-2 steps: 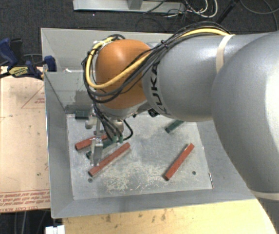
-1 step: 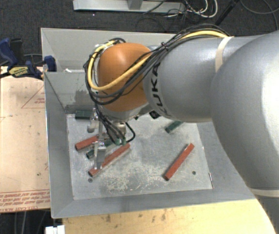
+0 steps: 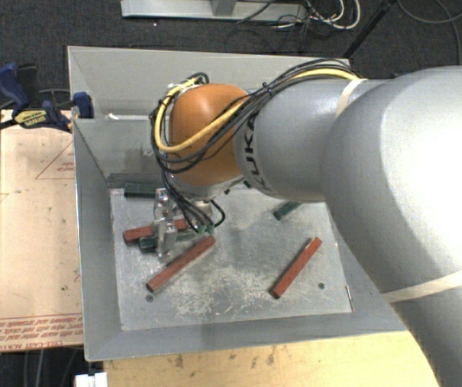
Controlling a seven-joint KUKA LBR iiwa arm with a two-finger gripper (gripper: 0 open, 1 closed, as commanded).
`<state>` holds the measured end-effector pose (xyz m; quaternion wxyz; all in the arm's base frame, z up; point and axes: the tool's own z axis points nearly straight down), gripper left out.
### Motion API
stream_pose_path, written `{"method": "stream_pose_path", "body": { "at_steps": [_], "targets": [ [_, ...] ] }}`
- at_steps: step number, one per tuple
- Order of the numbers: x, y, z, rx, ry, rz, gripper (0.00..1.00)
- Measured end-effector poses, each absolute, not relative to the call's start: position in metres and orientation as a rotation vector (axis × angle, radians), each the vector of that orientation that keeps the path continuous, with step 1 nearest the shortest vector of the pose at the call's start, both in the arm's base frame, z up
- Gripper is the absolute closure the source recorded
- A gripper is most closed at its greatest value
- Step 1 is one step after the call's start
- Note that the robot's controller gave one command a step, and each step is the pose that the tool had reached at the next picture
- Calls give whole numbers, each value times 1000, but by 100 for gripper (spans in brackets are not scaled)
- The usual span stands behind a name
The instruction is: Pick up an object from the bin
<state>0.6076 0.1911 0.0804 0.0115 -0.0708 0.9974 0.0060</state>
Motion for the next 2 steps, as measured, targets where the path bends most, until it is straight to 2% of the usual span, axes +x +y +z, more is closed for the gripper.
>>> {"method": "stream_pose_path", "body": {
  "at_steps": [1,2],
  "targets": [
    [608,191,80,-220,3111,19,100],
    [612,188,261,-167,3125,6,100]
  ]
}}
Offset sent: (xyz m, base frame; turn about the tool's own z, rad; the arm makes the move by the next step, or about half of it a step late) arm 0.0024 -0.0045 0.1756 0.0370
